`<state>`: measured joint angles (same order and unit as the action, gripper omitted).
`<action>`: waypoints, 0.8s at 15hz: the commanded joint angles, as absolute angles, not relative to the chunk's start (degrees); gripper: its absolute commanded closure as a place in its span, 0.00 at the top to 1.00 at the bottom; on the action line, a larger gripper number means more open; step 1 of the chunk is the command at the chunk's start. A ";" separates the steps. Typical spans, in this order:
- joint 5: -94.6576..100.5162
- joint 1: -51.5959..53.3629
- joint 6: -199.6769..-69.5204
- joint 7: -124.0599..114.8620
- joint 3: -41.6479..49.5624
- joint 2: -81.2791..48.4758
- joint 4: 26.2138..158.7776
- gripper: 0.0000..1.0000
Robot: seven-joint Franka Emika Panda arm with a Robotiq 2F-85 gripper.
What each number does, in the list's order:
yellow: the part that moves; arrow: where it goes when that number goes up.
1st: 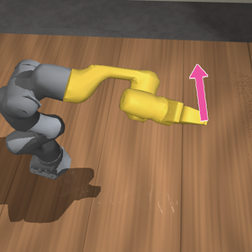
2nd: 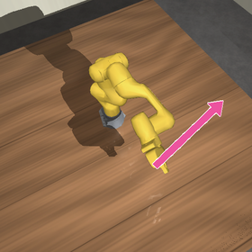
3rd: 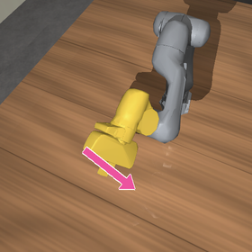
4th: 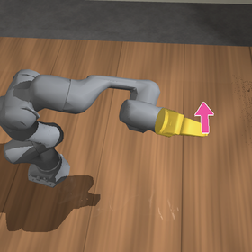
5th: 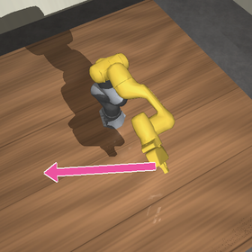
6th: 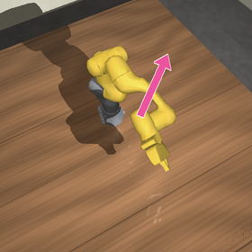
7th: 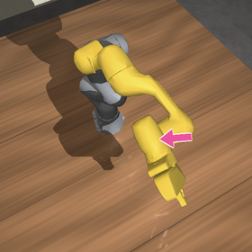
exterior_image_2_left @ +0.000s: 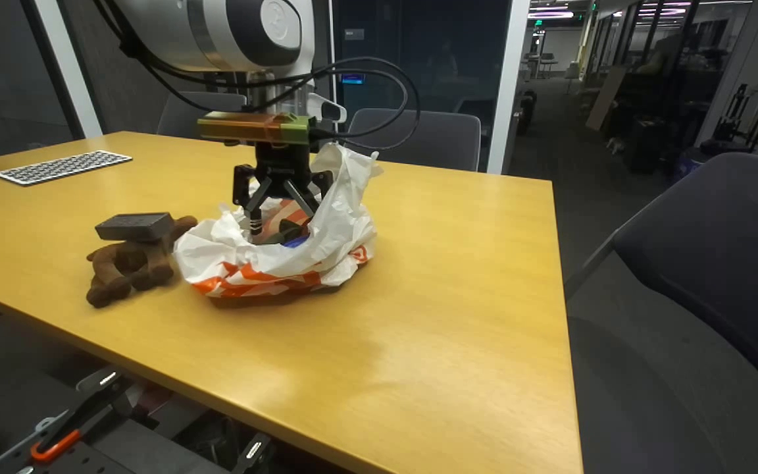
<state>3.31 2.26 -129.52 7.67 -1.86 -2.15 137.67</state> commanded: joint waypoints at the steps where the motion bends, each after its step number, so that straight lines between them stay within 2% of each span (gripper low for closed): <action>1: 3.99 2.72 -132.86 3.24 -2.29 -2.74 138.17 1.00; 4: 3.77 2.66 -134.09 1.75 -2.10 -3.92 138.06 1.00; 5: 3.63 2.66 -134.50 1.68 -2.11 -4.03 138.20 0.75; 6: 3.63 2.68 -135.38 1.50 -2.13 -4.02 138.45 0.74; 7: 4.03 2.72 -136.05 1.21 -2.12 -4.02 138.59 0.68; 10: 4.19 2.77 -137.43 1.13 -2.15 -3.69 138.99 0.41; 12: 4.55 2.84 -138.91 1.24 -2.19 -3.24 139.58 0.28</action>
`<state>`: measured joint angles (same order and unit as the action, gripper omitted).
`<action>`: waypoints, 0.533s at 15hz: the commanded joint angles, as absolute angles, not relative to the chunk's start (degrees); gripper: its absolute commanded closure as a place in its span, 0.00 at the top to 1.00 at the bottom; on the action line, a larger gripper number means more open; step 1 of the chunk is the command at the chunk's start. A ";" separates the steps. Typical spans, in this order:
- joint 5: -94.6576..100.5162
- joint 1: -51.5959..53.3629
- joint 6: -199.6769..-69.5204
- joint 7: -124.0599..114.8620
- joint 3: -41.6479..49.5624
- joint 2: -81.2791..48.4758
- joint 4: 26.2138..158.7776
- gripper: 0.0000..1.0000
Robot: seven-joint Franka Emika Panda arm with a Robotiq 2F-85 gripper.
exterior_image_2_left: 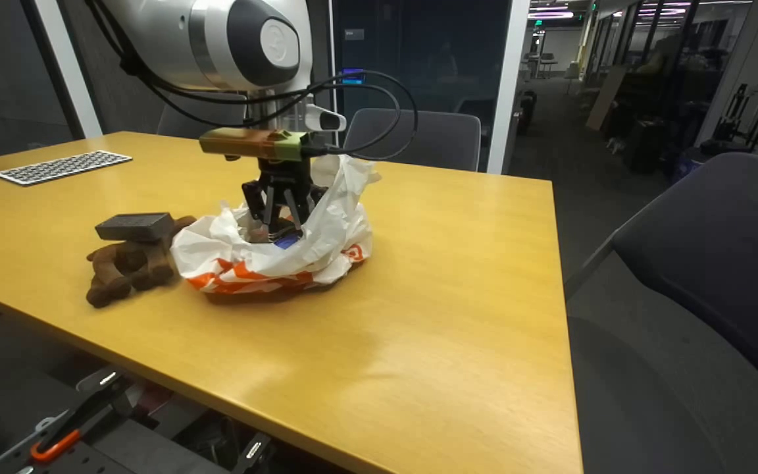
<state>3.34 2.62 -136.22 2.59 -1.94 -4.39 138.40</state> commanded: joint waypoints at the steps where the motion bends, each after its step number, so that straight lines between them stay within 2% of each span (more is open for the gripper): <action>1: 4.96 2.86 -139.40 1.63 -2.20 -3.15 139.76 0.69; 2: 5.10 2.81 -140.05 1.67 -2.14 -3.24 139.82 0.65; 3: 5.24 2.81 -140.65 1.33 -2.10 -3.28 139.91 0.21; 5: 5.25 2.81 -141.66 1.64 -2.12 -3.22 140.25 0.19; 7: 5.34 2.84 -142.32 1.42 -2.11 -2.94 140.54 0.04; 8: 5.38 2.85 -141.55 1.30 -2.10 -2.57 140.44 0.02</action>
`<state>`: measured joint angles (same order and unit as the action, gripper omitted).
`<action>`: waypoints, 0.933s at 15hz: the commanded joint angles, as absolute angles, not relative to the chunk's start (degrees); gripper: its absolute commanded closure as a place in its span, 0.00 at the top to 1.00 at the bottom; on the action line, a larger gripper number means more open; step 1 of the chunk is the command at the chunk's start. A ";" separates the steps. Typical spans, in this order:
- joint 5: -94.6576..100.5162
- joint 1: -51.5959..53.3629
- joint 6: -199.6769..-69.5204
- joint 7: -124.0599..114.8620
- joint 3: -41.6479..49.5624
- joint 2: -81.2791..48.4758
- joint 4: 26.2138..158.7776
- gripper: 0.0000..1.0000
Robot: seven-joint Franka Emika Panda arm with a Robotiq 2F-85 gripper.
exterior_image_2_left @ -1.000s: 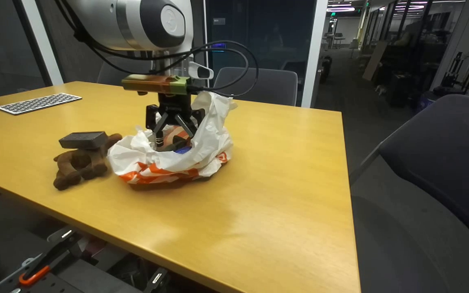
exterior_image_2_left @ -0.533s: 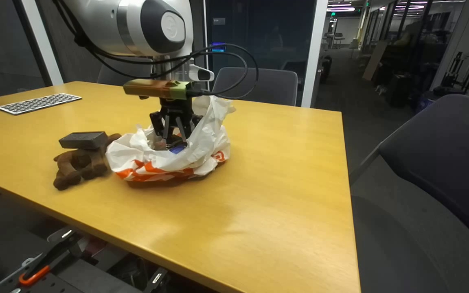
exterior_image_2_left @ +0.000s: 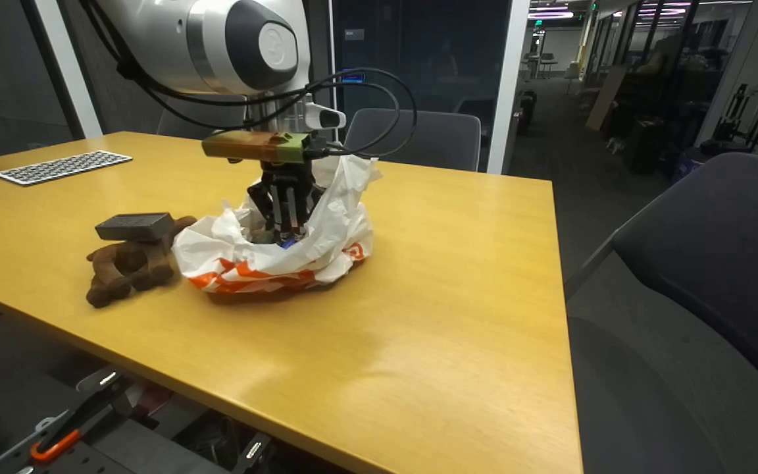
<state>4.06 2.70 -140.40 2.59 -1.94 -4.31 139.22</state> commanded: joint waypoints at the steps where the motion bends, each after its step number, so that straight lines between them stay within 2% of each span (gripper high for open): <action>1: 4.84 2.80 -140.34 2.13 -2.19 -1.95 140.31 0.05; 4: 1.24 2.45 -134.77 7.19 -2.51 2.56 139.98 0.00; 5: 0.76 2.49 -132.26 8.29 -2.43 4.04 139.68 0.02; 10: -7.58 3.42 -113.85 25.78 -0.59 10.75 134.95 0.03; 14: -10.73 5.87 -110.06 35.63 -1.09 13.66 133.30 0.02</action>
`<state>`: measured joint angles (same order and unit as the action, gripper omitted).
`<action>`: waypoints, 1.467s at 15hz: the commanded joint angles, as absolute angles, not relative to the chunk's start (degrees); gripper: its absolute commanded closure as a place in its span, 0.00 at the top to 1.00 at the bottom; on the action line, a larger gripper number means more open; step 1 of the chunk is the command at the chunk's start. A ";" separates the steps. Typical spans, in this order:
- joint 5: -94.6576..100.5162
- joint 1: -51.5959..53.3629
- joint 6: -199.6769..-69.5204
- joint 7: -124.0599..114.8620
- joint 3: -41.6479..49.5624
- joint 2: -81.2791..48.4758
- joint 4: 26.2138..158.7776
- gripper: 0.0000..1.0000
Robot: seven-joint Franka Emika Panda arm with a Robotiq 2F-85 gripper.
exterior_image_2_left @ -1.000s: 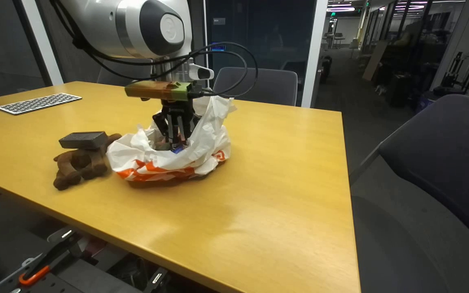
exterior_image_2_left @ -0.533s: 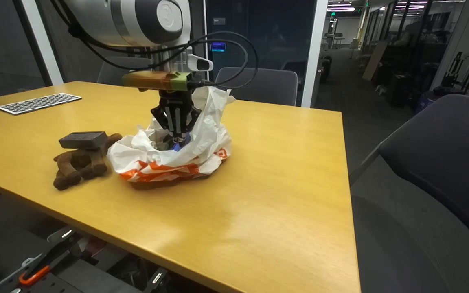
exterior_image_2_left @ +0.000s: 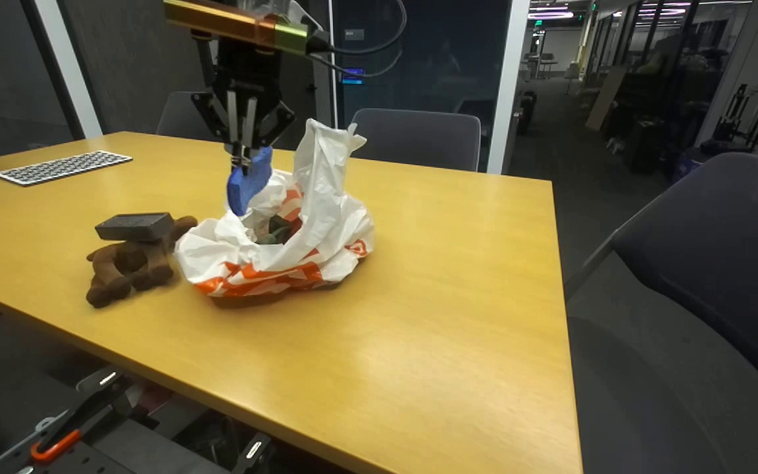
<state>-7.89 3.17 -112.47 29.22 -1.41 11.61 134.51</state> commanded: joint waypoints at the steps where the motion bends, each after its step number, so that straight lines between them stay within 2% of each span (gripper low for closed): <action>1: -11.68 6.99 -109.79 37.20 -1.68 13.85 132.89 0.02; 5: -12.54 12.35 -113.42 38.38 -6.31 11.36 131.74 0.02; 9: -6.12 15.44 -127.70 30.32 -12.60 5.76 132.15 0.02; 13: 6.03 15.54 -142.63 22.34 -14.82 -0.38 132.99 0.02; 14: 9.14 15.29 -143.48 18.98 -14.74 -1.33 132.82 0.33; 16: 13.99 15.10 -145.29 15.58 -14.18 -2.49 132.95 0.40; 22: 15.95 13.22 -138.40 9.09 -12.29 1.65 132.47 0.87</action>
<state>14.82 14.33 -141.95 12.25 -13.22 -2.22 132.69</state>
